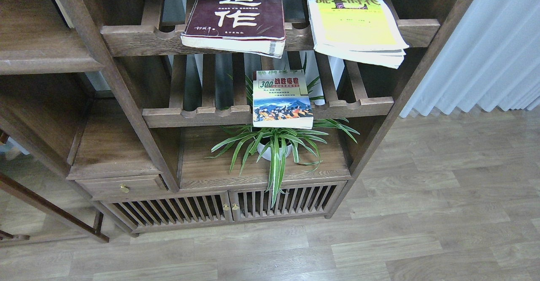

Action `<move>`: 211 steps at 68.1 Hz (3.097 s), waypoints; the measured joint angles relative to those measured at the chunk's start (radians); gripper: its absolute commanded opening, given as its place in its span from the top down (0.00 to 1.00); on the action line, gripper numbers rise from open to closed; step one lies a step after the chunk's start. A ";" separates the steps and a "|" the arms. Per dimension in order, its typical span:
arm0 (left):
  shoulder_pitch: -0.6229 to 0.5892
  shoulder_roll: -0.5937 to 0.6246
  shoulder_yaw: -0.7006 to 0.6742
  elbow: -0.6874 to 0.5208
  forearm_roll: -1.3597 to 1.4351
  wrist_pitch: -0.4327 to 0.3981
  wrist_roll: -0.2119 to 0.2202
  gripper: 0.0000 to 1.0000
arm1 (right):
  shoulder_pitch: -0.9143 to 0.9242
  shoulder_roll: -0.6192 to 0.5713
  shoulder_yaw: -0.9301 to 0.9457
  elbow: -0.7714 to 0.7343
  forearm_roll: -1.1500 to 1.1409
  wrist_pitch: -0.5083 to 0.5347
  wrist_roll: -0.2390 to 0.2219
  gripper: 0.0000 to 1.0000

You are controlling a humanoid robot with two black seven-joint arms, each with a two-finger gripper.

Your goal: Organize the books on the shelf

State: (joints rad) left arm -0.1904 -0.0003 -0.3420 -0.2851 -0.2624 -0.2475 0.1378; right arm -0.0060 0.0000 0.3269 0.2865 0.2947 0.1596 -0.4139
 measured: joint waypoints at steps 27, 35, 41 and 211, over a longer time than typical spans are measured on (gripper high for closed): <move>-0.019 0.000 -0.007 0.003 -0.005 -0.001 0.006 0.00 | 0.205 0.000 0.005 0.002 0.002 0.004 -0.004 0.00; 0.000 0.001 -0.002 0.009 -0.009 0.000 0.004 0.00 | 0.249 0.000 0.058 0.007 0.007 0.013 0.004 0.00; -0.004 0.001 0.006 -0.001 -0.005 0.000 0.001 0.00 | 0.270 0.000 0.108 0.014 0.007 0.014 0.011 0.00; 0.114 0.000 -0.154 -0.046 -0.014 -0.237 -0.002 0.00 | 0.488 0.000 0.767 0.566 -0.033 -0.137 0.059 0.68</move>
State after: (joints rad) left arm -0.0768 0.0000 -0.4955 -0.3313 -0.2762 -0.4848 0.1360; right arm 0.4824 0.0000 1.0944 0.8523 0.2614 0.0225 -0.3554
